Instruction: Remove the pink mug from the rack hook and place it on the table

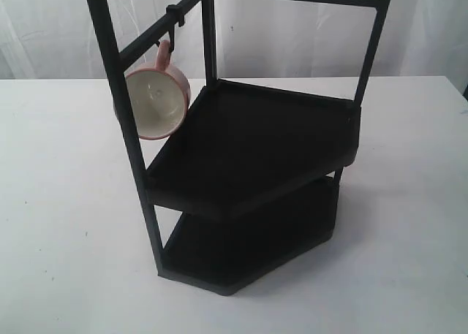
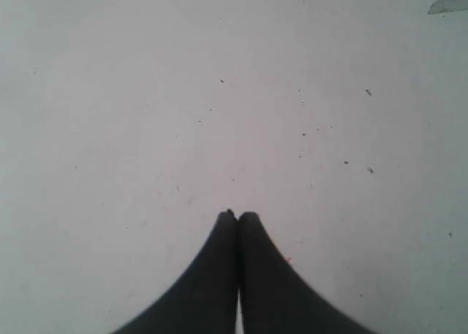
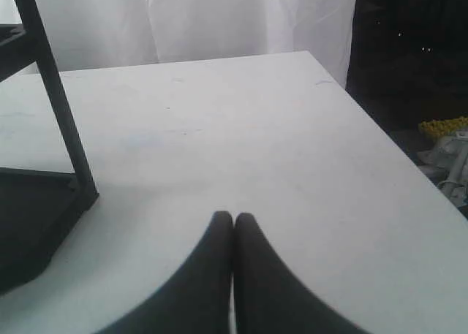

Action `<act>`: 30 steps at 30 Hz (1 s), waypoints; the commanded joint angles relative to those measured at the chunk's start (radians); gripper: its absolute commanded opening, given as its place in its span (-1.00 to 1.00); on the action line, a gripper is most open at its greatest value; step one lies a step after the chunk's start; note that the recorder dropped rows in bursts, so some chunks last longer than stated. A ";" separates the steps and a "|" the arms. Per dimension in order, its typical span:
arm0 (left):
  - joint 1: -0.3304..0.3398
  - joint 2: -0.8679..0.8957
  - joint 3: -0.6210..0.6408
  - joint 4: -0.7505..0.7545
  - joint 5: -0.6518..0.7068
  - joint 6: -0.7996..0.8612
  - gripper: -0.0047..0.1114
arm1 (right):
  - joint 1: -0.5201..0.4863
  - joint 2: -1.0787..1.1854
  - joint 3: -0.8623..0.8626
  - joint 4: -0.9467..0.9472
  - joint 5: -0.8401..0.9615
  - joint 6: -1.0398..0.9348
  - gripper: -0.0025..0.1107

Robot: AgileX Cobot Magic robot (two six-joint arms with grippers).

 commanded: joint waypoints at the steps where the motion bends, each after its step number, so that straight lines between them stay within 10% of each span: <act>1: 0.001 -0.003 0.004 0.106 -0.019 0.108 -0.92 | -0.010 -0.004 0.004 -0.006 -0.008 0.006 -0.96; 9: 0.001 -0.003 0.004 0.181 -0.201 0.150 -0.92 | -0.010 -0.004 0.004 -0.006 -0.008 0.006 -0.96; 18: 0.001 -0.003 0.004 -0.066 -0.467 -0.320 -0.92 | -0.010 -0.004 0.004 -0.006 -0.008 0.006 -0.96; 23: 0.001 -0.003 0.004 -0.066 -0.349 -0.636 -0.92 | -0.010 -0.004 0.004 -0.006 -0.008 0.006 -0.96; 30: 0.001 -0.003 0.004 -0.095 -0.177 -0.649 -0.92 | -0.010 -0.004 0.004 -0.006 -0.008 0.006 -0.96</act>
